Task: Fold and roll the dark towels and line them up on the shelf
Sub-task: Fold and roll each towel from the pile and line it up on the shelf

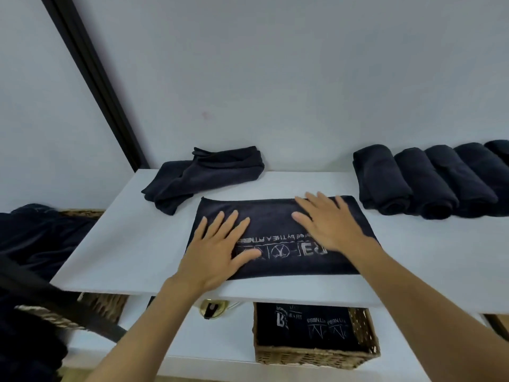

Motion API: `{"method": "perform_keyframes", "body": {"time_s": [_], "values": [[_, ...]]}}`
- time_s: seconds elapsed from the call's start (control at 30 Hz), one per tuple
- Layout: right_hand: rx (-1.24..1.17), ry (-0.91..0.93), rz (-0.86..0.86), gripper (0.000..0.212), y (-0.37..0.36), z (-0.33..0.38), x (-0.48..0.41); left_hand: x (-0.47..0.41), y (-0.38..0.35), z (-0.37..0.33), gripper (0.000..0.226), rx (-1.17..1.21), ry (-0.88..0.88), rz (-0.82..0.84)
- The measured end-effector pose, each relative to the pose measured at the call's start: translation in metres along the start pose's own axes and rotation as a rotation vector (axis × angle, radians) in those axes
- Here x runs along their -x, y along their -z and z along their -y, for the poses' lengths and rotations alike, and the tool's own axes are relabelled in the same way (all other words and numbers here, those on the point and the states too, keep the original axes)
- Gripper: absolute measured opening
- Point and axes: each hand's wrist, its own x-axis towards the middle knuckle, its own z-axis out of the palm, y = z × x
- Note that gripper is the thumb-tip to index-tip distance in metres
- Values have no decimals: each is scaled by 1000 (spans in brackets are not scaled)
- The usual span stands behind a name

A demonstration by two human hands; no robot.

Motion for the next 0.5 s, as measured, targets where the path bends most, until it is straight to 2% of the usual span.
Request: {"method": "perform_keyframes", "body": {"time_s": [0.07, 0.1, 0.2, 0.27, 0.33, 0.4, 0.5], "values": [[-40, -31, -17, 58, 8, -14, -6, 16, 2, 8, 87, -23, -105, -69], [-78, -38, -40, 53, 13, -17, -8, 24, 3, 8, 81, -33, -170, -115], [-128, -51, -73, 32, 31, -23, -7, 29, 7, 12, 43, -122, -365, -277], [-193, -102, -12, 23, 46, -29, 2, 18, 20, 17, 30, -159, -417, -324], [-293, -196, 67, 24, 57, -36, 22, -5, 34, 22, 26, -174, -389, -400], [-378, -296, 113, 29, 61, -39, 51, -35, 49, 21, 32, -214, -309, -437], [-586, -431, 155, 35, 57, -25, 99, -79, 53, 5, 43, -197, -103, -323]]}}
